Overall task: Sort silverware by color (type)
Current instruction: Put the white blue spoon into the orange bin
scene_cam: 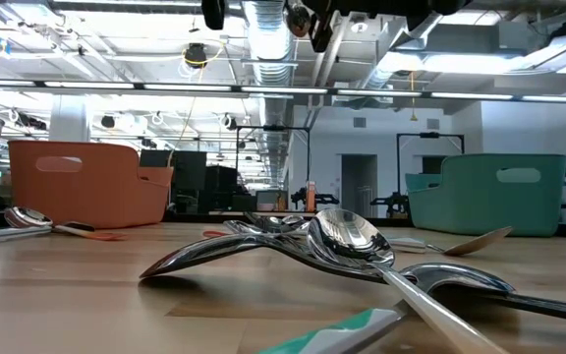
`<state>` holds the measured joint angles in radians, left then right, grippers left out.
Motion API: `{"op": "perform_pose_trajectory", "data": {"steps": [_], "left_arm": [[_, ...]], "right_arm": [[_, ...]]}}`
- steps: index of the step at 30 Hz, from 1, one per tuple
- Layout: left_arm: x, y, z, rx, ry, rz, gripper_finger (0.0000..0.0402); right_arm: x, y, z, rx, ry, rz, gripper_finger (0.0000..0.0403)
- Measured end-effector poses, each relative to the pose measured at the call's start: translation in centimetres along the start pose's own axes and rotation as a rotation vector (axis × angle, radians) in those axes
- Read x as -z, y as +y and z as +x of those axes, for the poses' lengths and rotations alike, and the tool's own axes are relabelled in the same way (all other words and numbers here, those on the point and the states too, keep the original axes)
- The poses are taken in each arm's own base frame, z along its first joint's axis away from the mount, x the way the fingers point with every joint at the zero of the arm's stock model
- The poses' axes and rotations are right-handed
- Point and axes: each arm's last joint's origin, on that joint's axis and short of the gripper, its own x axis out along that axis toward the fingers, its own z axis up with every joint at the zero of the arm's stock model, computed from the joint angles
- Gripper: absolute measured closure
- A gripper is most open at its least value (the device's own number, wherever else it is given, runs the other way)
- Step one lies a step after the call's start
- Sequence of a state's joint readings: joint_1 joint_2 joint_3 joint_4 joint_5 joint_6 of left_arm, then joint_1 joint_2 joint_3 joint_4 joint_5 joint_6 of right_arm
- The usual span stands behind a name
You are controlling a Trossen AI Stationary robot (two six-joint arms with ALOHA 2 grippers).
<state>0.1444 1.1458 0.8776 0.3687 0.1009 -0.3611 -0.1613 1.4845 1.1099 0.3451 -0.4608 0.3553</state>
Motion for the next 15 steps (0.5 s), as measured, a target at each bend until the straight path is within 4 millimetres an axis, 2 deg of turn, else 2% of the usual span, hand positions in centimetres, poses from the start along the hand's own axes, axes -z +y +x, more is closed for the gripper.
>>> {"op": "perform_pose_trajectory", "data": {"steps": [3,11,15], "left_arm": [[0.0,0.1,0.0,-0.005,0.000,-0.001,0.0387],[0.1,0.3,-0.1,-0.042,0.011,-0.004,0.0388],[-0.1,0.7,-1.5,-0.156,0.070,-0.008,0.0390]], "right_arm": [[0.0,0.0,0.0,0.003,0.002,-0.010,0.0380],[-0.1,-1.1,-0.5,0.054,0.013,0.047,0.0332],[0.2,-2.3,-1.0,0.161,0.038,0.112,0.0299]]}}
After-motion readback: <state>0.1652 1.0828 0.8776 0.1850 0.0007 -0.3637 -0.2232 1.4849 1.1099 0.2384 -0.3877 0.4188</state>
